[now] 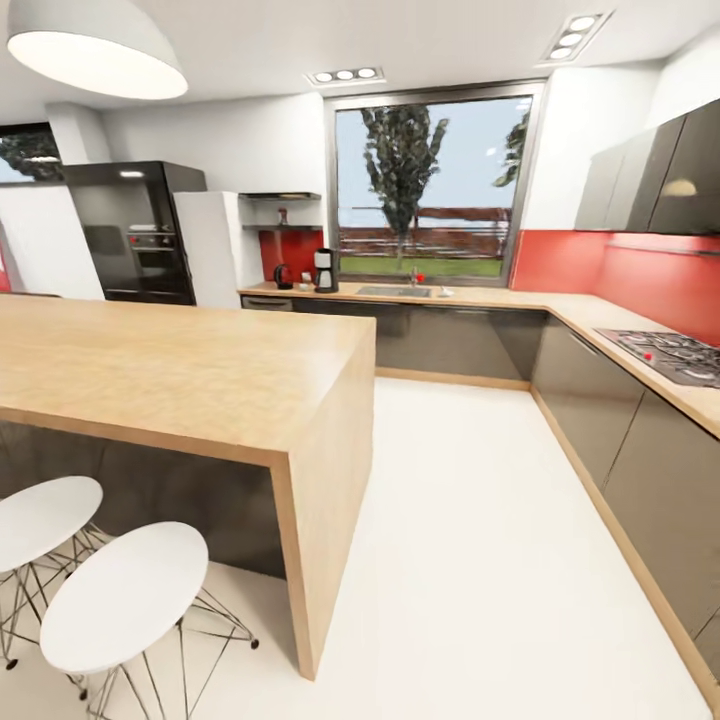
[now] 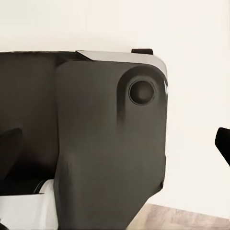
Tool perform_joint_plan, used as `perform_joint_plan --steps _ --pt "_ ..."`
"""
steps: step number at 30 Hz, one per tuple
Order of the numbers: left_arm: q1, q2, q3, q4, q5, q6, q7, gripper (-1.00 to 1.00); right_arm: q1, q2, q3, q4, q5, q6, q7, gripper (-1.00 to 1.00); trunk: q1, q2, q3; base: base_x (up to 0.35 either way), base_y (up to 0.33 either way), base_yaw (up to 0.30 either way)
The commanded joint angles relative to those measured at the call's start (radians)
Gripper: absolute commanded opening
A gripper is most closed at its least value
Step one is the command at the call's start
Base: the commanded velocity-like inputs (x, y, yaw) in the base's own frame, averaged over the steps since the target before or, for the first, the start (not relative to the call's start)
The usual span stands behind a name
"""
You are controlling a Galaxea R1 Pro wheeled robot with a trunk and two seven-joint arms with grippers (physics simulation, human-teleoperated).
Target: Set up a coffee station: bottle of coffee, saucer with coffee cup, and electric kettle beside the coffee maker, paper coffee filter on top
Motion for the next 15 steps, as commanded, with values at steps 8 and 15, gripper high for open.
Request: perform_joint_plan --steps 8,15 --pt "0.001 0.001 0.0 0.0 0.0 -0.001 -0.001 1.0 -0.001 0.0 -0.001 0.001 0.0 -0.002 0.001 1.0 -0.031 0.055 0.016 0.0 0.0 -0.264" --pt "0.001 0.0 0.0 0.0 0.0 -0.001 -0.001 1.0 -0.001 0.0 -0.001 0.001 0.0 -0.002 0.001 1.0 -0.058 0.104 0.032 0.0 0.0 -0.264"
